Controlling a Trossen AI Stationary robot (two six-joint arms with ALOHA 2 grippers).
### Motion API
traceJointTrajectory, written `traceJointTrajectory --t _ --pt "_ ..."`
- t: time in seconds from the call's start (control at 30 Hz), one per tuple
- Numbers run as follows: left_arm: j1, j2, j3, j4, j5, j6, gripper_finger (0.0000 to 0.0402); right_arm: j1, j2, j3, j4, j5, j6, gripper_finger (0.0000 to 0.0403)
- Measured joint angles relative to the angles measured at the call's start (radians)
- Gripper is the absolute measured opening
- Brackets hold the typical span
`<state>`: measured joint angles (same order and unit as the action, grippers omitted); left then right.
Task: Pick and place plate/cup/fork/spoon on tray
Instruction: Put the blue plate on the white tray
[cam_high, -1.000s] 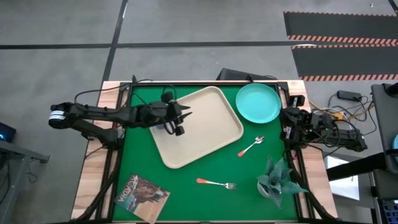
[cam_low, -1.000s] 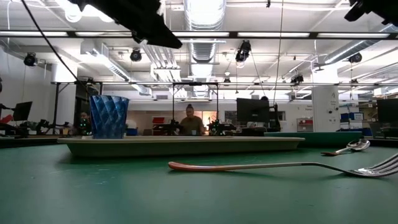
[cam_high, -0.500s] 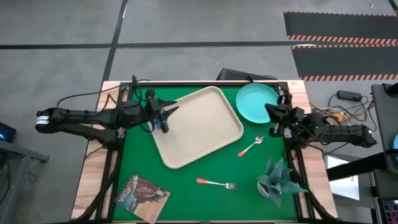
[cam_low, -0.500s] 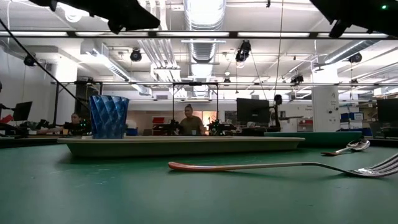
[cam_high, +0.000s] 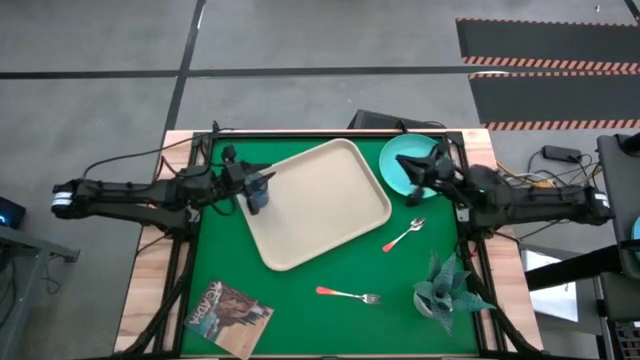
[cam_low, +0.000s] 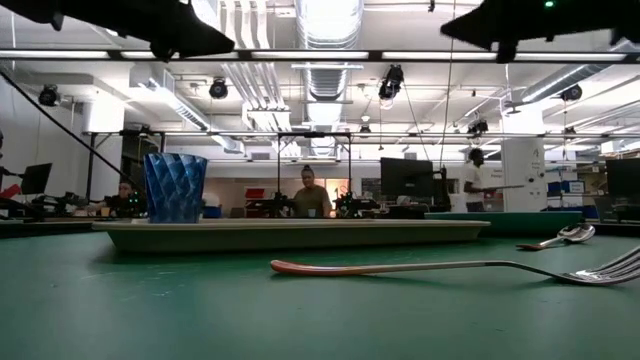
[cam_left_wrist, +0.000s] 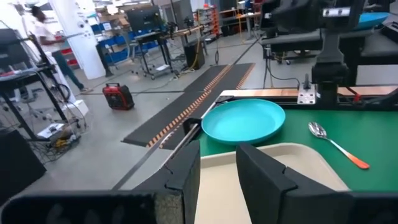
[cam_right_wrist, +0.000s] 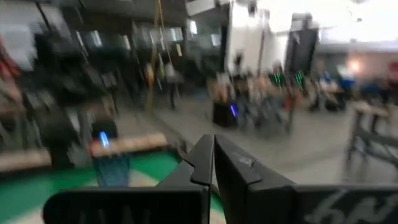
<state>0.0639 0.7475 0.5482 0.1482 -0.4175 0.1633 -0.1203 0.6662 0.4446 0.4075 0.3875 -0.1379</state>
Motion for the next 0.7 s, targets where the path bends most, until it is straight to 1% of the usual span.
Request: traceJointTrajectory --t 0.13,0.37,0.43,0.53,0.7 --pt "0.000 -0.011 -0.007 0.000 -0.009 0.000 0.0089 -0.009 0.069 0.127 -0.234 0.058 0.017 0.0009" --pt "0.000 0.006 -0.014 0.002 -0.011 0.001 0.0089 -0.042 0.175 0.308 -0.538 0.061 0.135 0.0008" --pt "0.000 0.011 -0.014 0.001 -0.011 0.001 0.0089 -0.049 0.201 0.333 -0.626 0.057 0.164 0.0008" --pt "0.000 0.011 -0.014 0.002 -0.011 0.001 0.0089 -0.064 0.229 0.369 -0.699 0.058 0.202 0.0008" --pt "0.000 0.009 -0.014 0.002 -0.011 0.001 0.0089 -0.090 0.276 0.381 -0.825 0.054 0.254 0.0008"
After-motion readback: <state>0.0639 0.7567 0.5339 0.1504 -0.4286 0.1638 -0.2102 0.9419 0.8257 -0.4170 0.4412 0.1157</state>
